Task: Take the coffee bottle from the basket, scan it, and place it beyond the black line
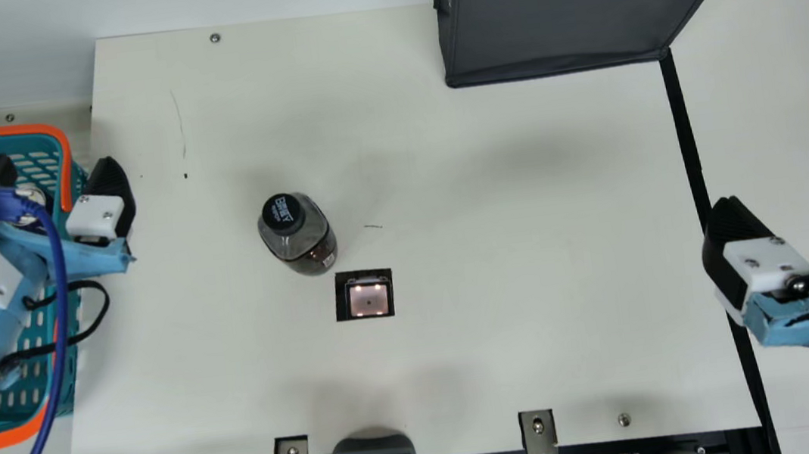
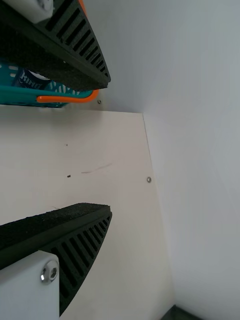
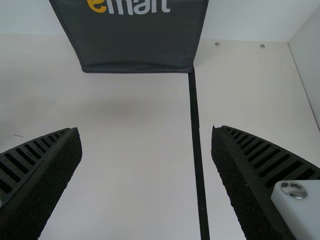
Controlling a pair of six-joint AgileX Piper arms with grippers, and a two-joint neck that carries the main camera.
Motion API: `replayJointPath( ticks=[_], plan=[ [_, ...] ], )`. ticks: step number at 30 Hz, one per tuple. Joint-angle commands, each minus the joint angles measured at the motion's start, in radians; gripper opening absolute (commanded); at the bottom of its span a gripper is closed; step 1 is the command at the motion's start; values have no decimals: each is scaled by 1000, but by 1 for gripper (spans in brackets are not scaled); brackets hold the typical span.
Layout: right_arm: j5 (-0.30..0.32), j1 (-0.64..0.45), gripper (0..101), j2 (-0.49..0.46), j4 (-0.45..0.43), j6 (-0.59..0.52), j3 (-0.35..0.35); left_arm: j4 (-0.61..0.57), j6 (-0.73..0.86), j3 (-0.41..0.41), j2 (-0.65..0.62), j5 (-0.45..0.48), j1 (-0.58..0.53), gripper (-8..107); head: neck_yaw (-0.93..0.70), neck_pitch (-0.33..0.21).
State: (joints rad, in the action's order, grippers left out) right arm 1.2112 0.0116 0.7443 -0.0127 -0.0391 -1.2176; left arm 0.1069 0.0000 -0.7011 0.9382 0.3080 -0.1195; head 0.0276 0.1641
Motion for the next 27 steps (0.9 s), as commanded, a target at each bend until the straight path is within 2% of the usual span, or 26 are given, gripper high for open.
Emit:
replayJointPath(
  ticks=[1, 15, 27],
  plan=[
    [0, 0, 91, 0, 0, 0, 0, -7, 6, -3, -4, 8, -11, 90, 0, -26],
    [0, 0, 91, 0, 0, 0, 0, -60, 25, -17, -27, 83, -97, 90, 0, -26],
    [1, 0, 91, 0, 0, 0, 0, -71, -37, -101, 21, 189, -233, 90, 0, -26]
  ],
)
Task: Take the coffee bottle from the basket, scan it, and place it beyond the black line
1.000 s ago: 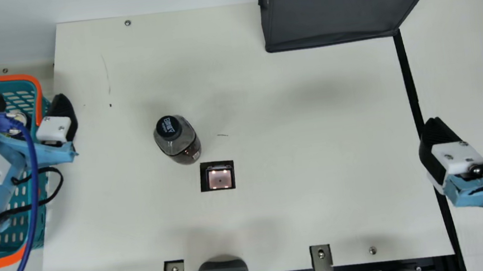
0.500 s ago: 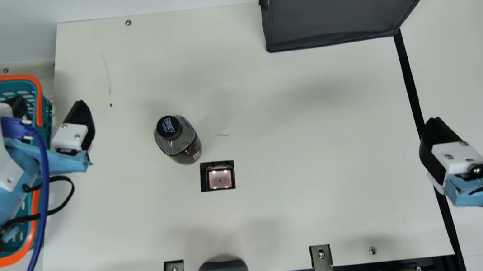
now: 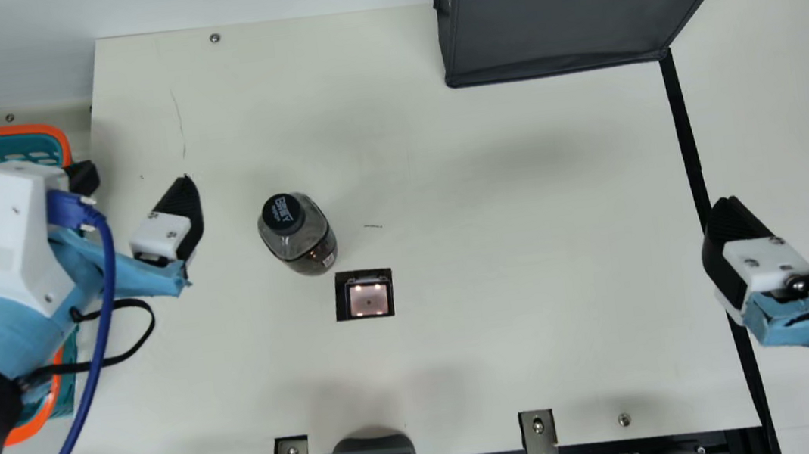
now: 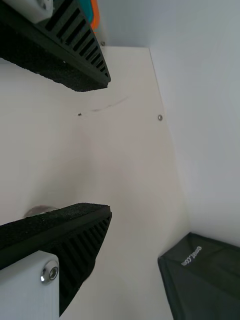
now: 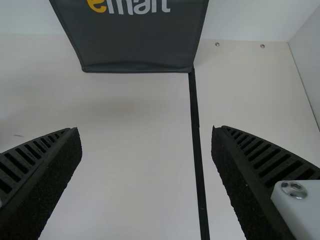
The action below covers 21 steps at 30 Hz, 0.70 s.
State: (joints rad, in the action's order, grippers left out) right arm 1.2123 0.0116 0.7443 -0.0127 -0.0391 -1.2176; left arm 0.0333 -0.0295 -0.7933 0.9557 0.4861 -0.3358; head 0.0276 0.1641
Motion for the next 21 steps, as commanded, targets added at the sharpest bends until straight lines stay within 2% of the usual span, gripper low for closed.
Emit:
replayJointPath(
  ticks=[1, 9, 21],
  plan=[
    [0, 0, 91, 0, 0, 0, 0, 3, -14, -16, 9, 19, -28, 90, 0, -26],
    [0, 0, 91, 0, 0, 0, 0, 72, -111, -74, 61, 75, -115, 90, 0, -26],
    [0, 0, 91, 0, 0, 0, 0, 280, -358, -119, 140, 133, -263, 90, 0, -26]
  ],
)
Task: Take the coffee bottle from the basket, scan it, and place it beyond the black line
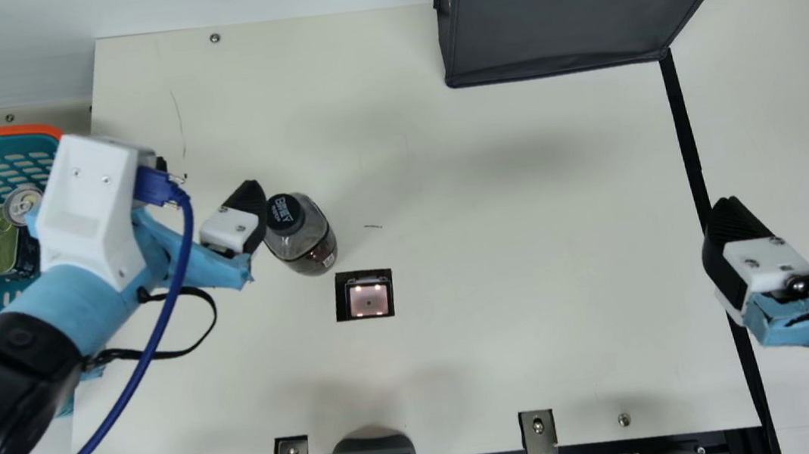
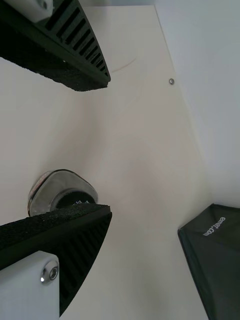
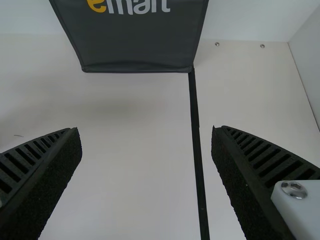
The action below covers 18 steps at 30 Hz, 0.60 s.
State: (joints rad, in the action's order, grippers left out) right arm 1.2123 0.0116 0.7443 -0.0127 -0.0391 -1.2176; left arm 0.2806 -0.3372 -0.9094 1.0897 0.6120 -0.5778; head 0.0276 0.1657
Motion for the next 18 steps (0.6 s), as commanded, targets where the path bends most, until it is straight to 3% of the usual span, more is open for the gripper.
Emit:
replayJointPath(
  ticks=[1, 18],
  plan=[
    [0, 0, 91, 0, 0, 0, 0, 48, -71, -6, 11, 13, -34, 90, 0, -27],
    [-1, 0, 91, 0, 0, 0, 0, 247, -416, -52, 109, 139, -244, 90, 0, -27]
  ],
)
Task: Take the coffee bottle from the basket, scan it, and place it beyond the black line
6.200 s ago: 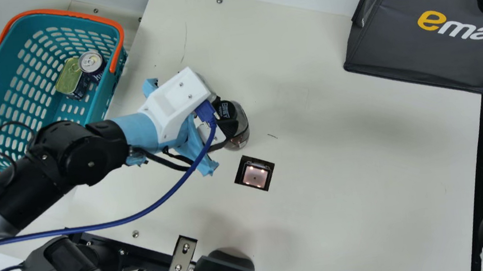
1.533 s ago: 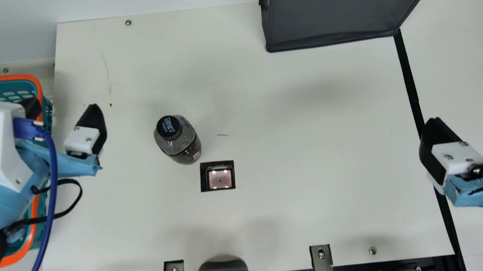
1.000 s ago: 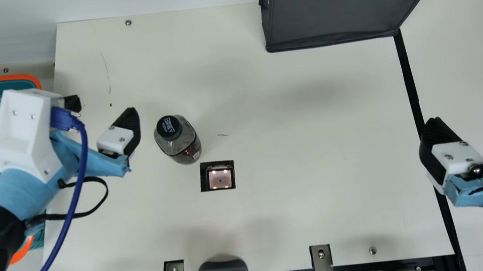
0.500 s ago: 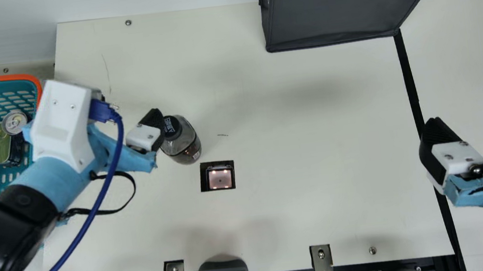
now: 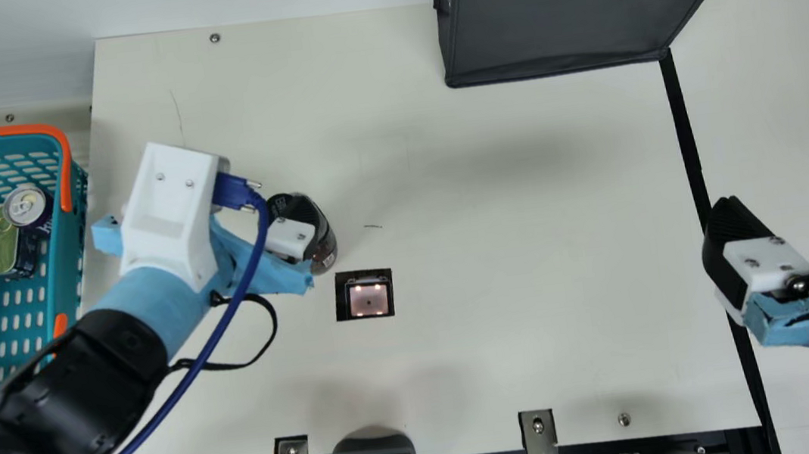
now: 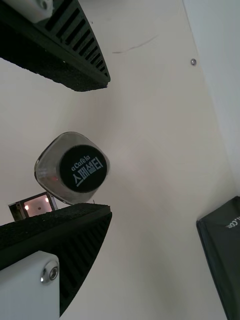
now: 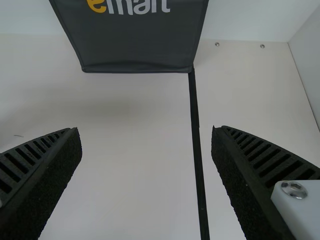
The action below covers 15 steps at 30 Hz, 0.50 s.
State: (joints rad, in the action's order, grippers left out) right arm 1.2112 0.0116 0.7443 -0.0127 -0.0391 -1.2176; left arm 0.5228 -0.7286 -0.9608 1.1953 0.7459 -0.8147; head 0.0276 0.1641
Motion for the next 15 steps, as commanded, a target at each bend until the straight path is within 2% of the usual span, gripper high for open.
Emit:
replayJointPath(
  ticks=[1, 15],
  plan=[
    [0, 0, 91, 0, 0, 0, 0, 10, -38, -4, 9, 11, -14, 90, 0, -26],
    [0, 0, 91, 0, 0, 0, 0, 20, -131, -11, 63, 31, -35, 90, 0, -26]
  ],
)
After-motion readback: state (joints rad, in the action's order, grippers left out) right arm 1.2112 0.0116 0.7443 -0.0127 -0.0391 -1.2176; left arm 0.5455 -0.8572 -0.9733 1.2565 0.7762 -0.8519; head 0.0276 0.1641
